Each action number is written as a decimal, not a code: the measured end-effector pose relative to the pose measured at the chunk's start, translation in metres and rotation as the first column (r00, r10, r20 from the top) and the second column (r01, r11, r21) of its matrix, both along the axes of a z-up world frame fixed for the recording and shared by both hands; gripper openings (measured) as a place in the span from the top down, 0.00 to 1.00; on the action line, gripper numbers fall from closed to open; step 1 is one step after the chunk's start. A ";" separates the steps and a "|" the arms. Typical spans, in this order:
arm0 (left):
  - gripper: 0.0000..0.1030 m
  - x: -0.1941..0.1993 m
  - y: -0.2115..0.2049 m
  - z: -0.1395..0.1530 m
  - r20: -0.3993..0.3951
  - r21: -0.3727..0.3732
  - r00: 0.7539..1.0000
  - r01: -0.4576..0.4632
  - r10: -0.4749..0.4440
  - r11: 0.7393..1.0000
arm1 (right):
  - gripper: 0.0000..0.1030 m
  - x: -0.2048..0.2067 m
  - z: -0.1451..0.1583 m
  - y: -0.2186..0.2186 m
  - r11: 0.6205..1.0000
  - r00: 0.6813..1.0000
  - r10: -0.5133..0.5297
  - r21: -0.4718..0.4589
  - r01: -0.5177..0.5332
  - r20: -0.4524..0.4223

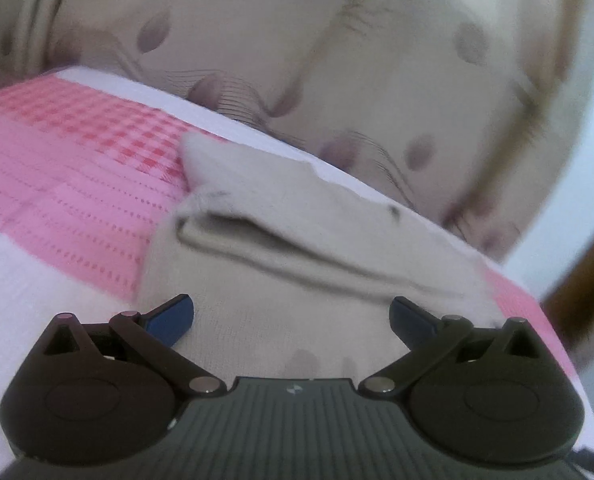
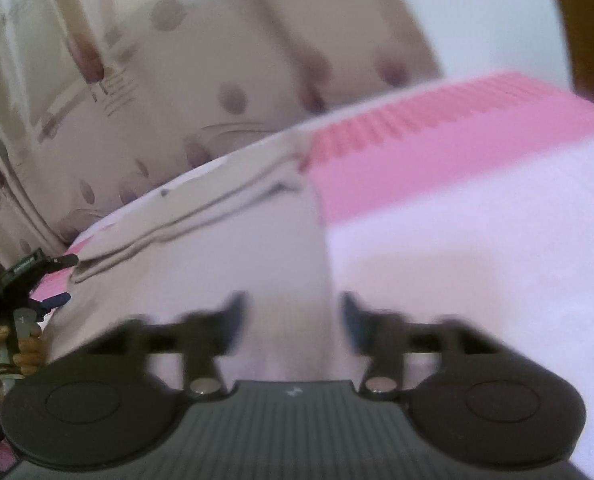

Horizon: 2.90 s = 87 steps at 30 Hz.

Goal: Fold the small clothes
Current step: 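Grasp the sweater hem with the right tool, then grasp the hem with the left tool while the right tool holds the hem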

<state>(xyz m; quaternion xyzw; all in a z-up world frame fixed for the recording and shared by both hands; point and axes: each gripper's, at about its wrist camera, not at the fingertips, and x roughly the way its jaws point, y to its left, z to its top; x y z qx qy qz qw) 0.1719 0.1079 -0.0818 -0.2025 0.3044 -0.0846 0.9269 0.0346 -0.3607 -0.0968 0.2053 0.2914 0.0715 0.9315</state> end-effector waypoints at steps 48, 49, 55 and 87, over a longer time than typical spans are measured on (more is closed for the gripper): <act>0.02 -0.101 0.022 -0.004 -0.173 0.298 0.978 0.162 -0.114 0.941 | 0.70 -0.003 -0.014 0.006 0.984 0.986 0.161 0.079 -0.157 -0.050; 0.03 -0.101 0.022 -0.004 -0.176 0.303 0.976 0.176 -0.127 0.937 | 0.70 -0.003 -0.013 0.007 0.985 0.986 0.160 0.072 -0.157 -0.047; 0.25 -0.101 0.021 -0.003 -0.166 0.295 0.969 0.227 -0.184 0.928 | 0.70 -0.003 -0.014 0.004 0.984 0.986 0.152 0.109 -0.144 -0.066; 0.91 -0.089 0.019 -0.001 -0.170 0.027 0.949 0.273 -0.265 0.962 | 0.93 0.019 -0.028 0.004 0.920 0.959 0.279 0.297 -0.254 -0.043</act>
